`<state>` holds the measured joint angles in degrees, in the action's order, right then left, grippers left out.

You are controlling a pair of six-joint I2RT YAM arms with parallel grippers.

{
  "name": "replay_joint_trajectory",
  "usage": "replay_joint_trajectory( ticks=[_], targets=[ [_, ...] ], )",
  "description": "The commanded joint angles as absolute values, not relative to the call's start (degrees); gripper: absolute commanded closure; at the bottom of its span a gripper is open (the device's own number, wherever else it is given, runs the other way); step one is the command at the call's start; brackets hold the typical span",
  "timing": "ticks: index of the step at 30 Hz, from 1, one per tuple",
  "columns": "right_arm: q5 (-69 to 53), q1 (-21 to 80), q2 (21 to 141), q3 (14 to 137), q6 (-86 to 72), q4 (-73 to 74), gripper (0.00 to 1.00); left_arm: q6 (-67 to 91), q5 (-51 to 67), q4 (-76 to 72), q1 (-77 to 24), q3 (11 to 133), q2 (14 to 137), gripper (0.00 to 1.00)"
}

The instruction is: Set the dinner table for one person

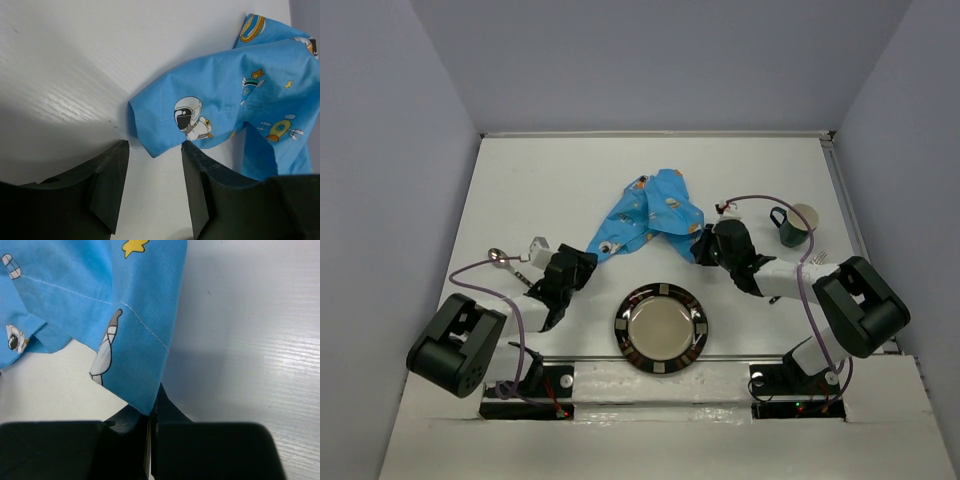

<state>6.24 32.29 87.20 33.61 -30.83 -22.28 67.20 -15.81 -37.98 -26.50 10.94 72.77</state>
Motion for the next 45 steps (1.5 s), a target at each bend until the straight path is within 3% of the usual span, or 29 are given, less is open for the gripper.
replay_joint_trajectory(
  ticks=[1, 8, 10, 11, 13, 14, 19, 25, 29, 39, 45],
  targets=[
    [7.4, 32.3, 85.3, 33.7, -29.8, -23.3, 1.00, 68.6, -16.1, -38.1, -26.3, 14.0, 75.7, 0.42],
    [7.4, 32.3, 85.1, 33.3, -29.6, -23.5, 1.00, 71.4, -17.0, -41.3, -26.3, 15.3, 81.0, 0.59],
    [7.6, 32.3, 84.6, 33.2, -29.5, -23.5, 1.00, 71.6, -17.5, -42.4, -26.3, 15.0, 81.7, 0.70],
    [7.6, 32.3, 84.6, 33.0, -29.4, -23.5, 1.00, 71.6, -17.9, -43.2, -26.3, 14.6, 81.9, 0.82],
    [7.8, 32.3, 84.1, 33.0, -29.3, -23.2, 1.00, 70.8, -18.6, -43.5, -26.2, 14.4, 81.0, 0.97],
    [7.9, 32.3, 83.9, 33.0, -29.2, -22.9, 1.00, 70.1, -18.8, -43.5, -26.2, 14.4, 80.3, 1.00],
    [10.5, 32.3, 81.6, 35.5, -28.0, -15.4, 1.00, 61.8, -18.7, -39.3, -25.1, 17.3, 69.0, 1.00],
    [20.2, 32.3, 69.8, 42.7, -24.3, 1.0, 1.00, 51.0, -20.8, -26.9, -22.5, 29.5, 52.4, 1.00],
    [27.7, 32.3, 63.2, 50.5, -19.3, 9.6, 1.00, 46.9, -18.9, -22.1, -20.1, 39.4, 48.4, 1.00],
    [39.8, 32.3, 58.4, 67.8, -6.2, 15.1, 1.00, 43.2, -13.8, -18.4, -14.0, 52.6, 48.3, 1.00],
    [41.0, 32.3, 64.3, 71.7, 2.5, 9.1, 1.00, 43.0, -11.8, -19.5, -9.7, 53.6, 53.1, 1.00]
  ],
)
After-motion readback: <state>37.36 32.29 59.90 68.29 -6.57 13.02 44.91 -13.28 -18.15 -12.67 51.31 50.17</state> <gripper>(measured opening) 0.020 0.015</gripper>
